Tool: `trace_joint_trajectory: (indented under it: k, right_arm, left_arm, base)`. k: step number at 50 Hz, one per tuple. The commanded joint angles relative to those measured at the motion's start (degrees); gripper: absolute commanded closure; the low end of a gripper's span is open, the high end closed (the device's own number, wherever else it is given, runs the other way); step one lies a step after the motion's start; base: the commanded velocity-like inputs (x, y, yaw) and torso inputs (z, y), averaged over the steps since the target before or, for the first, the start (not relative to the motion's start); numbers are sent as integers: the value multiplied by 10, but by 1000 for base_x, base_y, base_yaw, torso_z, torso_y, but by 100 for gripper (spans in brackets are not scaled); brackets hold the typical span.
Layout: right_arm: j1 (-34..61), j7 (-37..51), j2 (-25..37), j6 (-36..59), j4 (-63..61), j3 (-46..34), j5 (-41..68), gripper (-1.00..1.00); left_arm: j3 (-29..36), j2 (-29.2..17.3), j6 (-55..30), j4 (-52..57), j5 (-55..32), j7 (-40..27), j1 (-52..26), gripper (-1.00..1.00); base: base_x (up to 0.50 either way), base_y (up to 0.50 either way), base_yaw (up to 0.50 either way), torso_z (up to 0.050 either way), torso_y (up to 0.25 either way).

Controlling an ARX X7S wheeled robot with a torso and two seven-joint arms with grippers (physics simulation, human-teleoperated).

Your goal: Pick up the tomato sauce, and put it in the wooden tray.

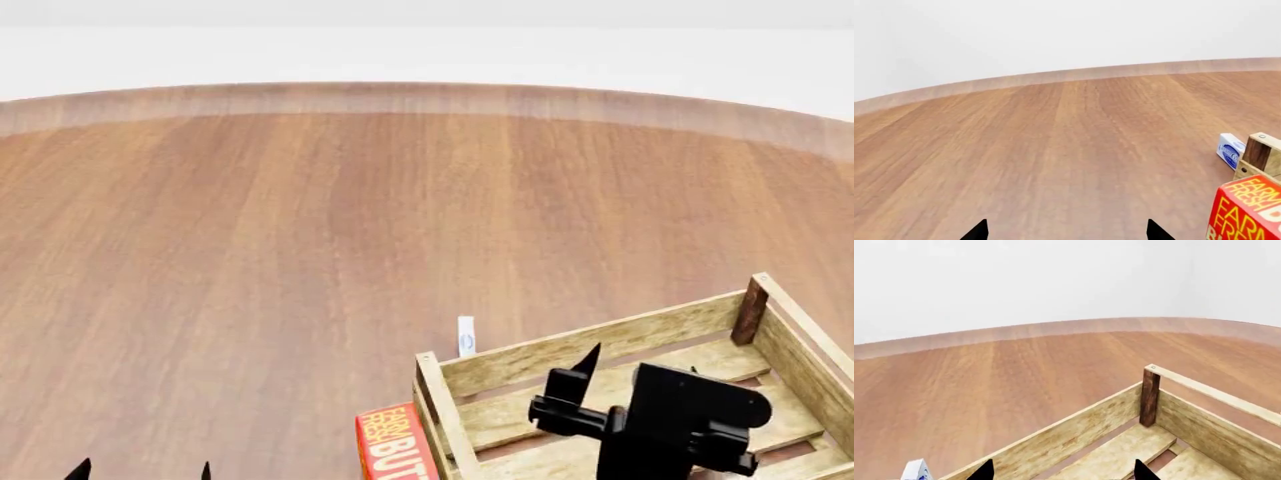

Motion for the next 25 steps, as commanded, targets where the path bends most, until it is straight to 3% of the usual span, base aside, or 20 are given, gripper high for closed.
trace_joint_trajectory:
  k: [1, 9, 16, 25]
  right_arm:
    - [-94, -26, -21, 75, -225, -17, -15, -100]
    - [-168, -25, -23, 169, -403, -52, -20, -100]
    - [-258, -34, -17, 264, -630, -100, -41, -100]
    - [-316, -30, -8, 303, -766, -134, -48, -100]
  left_arm:
    - [-6, 1, 16, 4, -9, 12, 6, -100]
    - [-4, 0, 20, 0, -9, 12, 6, -100]
    - [-3, -2, 17, 5, -10, 9, 6, -100]
    - [-1, -3, 17, 5, -11, 8, 5, -100]
  base:
    - [0, 0, 0, 0, 0]
    - [0, 0, 0, 0, 0]
    - [0, 0, 0, 0, 0]
    - [0, 0, 0, 0, 0]
